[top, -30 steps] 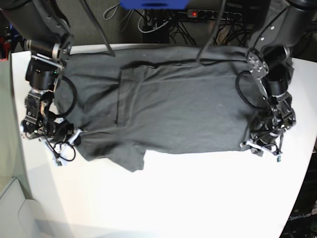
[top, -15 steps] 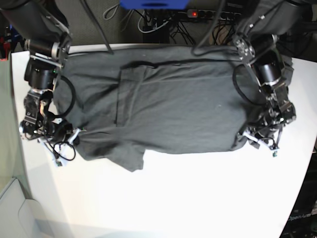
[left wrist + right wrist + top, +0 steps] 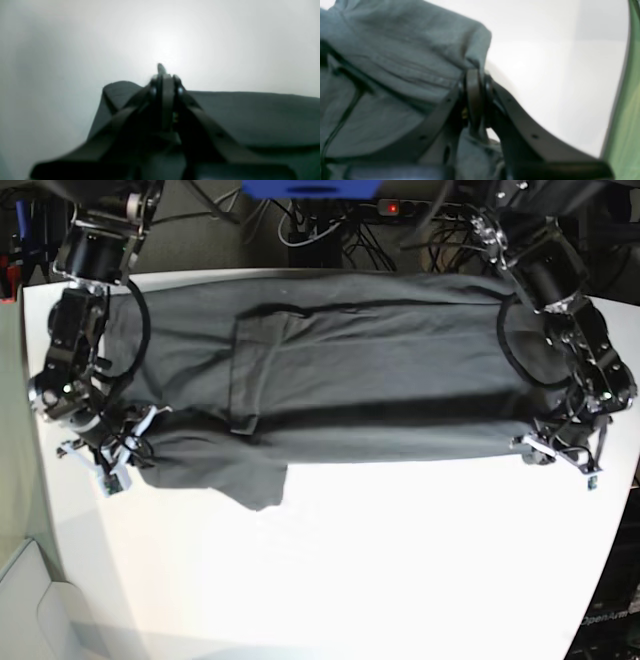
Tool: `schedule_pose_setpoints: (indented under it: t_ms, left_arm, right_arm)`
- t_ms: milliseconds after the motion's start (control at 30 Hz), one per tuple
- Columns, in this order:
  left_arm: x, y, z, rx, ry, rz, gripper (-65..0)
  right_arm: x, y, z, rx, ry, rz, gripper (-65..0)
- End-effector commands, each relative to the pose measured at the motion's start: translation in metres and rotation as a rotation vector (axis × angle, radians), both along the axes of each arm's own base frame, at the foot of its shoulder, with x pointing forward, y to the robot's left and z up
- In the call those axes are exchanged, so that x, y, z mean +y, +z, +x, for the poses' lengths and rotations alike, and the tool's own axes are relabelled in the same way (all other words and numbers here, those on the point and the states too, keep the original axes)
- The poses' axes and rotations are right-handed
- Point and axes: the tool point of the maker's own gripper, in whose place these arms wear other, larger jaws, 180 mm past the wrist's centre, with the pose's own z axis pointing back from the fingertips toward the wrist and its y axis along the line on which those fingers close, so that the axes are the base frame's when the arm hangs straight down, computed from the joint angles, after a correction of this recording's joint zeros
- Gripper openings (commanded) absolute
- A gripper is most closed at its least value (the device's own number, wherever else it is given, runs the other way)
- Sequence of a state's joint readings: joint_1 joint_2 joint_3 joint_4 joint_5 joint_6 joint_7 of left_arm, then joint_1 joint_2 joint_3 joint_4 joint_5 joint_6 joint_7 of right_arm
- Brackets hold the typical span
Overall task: Layout the t-shirt on the table in an organized manner, then fold the t-shirt properly
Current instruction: 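Lift the hem with both grippers and fold it over onto the folded edge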
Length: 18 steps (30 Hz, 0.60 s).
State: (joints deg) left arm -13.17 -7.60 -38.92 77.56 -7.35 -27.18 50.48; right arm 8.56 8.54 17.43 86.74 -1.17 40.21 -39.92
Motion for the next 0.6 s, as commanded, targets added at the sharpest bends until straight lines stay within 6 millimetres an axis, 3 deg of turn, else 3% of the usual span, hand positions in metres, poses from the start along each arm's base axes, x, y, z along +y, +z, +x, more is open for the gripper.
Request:
schedule_pose_setpoints:
  t_ms: [0,133,367,567]
  left_arm:
    - [0.006,0.023,0.006,-0.059,0.001,0.024,-64.8]
    - [0.005,0.039,-0.015,-0.05,-0.009,0.063,-64.8]
    - [0.002,0.056,-0.052,-0.005,-0.032,0.158,-64.8]
    - [0.002,0.041,-0.077,0.05,-0.05,0.183,-64.8]
  right_arm:
    - [-0.002,0.022,0.006,-0.075,0.005,-0.002,-65.0]
    - [0.001,0.024,-0.016,-0.087,0.021,-0.035,-65.0]
    - [0.003,0.028,-0.037,-0.094,0.038,-0.071,-65.0]
    - [-0.007,0.016,-0.052,-0.046,0.045,-0.104,-65.0]
